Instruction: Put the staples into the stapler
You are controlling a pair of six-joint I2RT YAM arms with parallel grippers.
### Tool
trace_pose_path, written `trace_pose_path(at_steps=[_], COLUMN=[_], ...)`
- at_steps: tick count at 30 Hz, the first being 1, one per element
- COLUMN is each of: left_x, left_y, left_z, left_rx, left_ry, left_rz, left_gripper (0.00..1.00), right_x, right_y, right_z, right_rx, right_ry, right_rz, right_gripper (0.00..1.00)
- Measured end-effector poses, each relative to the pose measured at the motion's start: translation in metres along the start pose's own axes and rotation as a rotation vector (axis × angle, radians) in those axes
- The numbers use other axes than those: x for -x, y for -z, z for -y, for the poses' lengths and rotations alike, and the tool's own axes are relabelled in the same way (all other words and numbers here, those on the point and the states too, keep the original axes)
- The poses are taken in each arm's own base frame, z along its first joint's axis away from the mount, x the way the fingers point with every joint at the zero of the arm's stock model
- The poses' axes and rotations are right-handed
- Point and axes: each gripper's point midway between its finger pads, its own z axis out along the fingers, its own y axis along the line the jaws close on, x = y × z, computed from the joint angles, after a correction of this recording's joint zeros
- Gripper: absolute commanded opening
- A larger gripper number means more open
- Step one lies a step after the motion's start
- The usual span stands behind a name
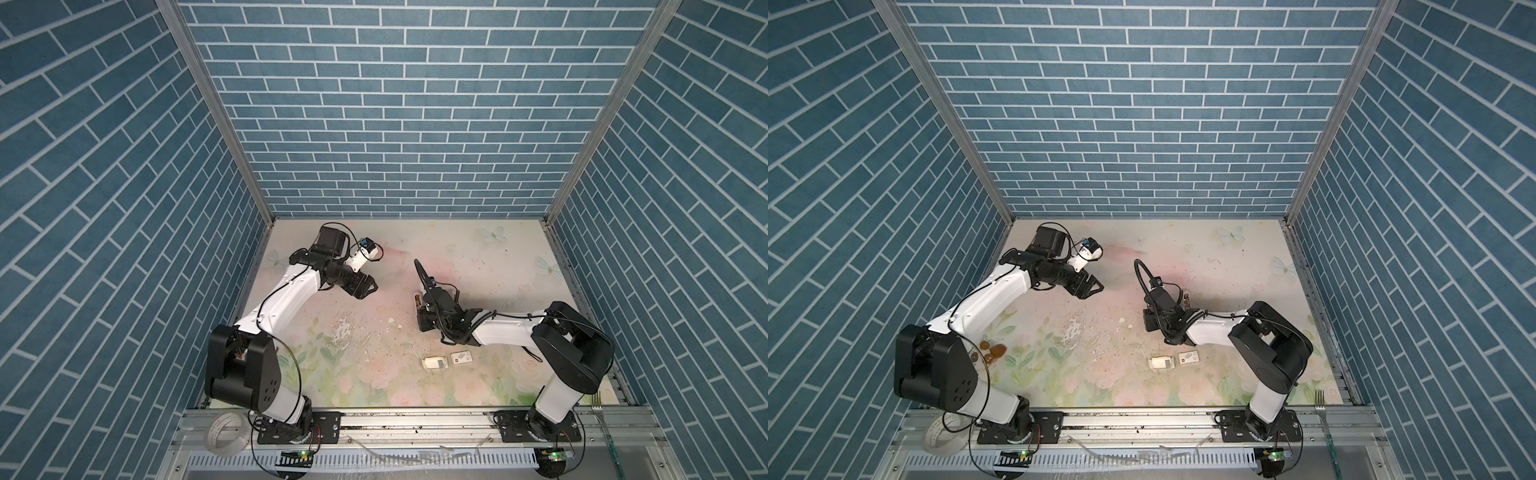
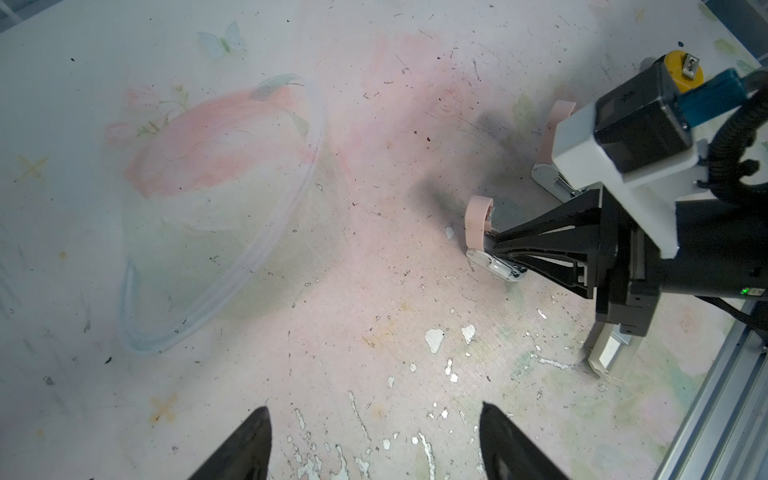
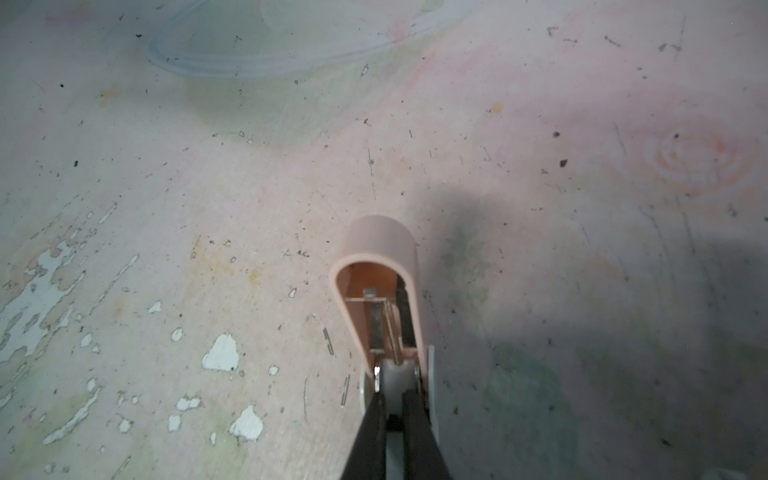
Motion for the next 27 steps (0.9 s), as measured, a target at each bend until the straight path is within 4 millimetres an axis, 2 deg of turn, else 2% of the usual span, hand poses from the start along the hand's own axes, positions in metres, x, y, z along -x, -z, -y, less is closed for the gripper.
trace_pose_path(at_steps=[15,22,27], left_x=[0.000,0.000,0.000], left_y=[0.000,0.000,0.000], left_z=[0.000,0.000,0.000], left_rx=[0.000,0.001,0.001], left_ry=[-0.003,-0.003,-0.007], left_rz=[0.000,0.000,0.000], left_gripper=[0.80,0.80,0.80], right_x=[-0.007,-0.009,0.007], right_y=[0.008,0.012,0.016], right_z=[0.004,0.006,-0.001], right_rx=[0.007,0.000,0.006], right_ry=[-0.019,-0.013,-0.010], right_rz=[0.006,-0.008,0.004], right_gripper=[0.14,0.20,0.27])
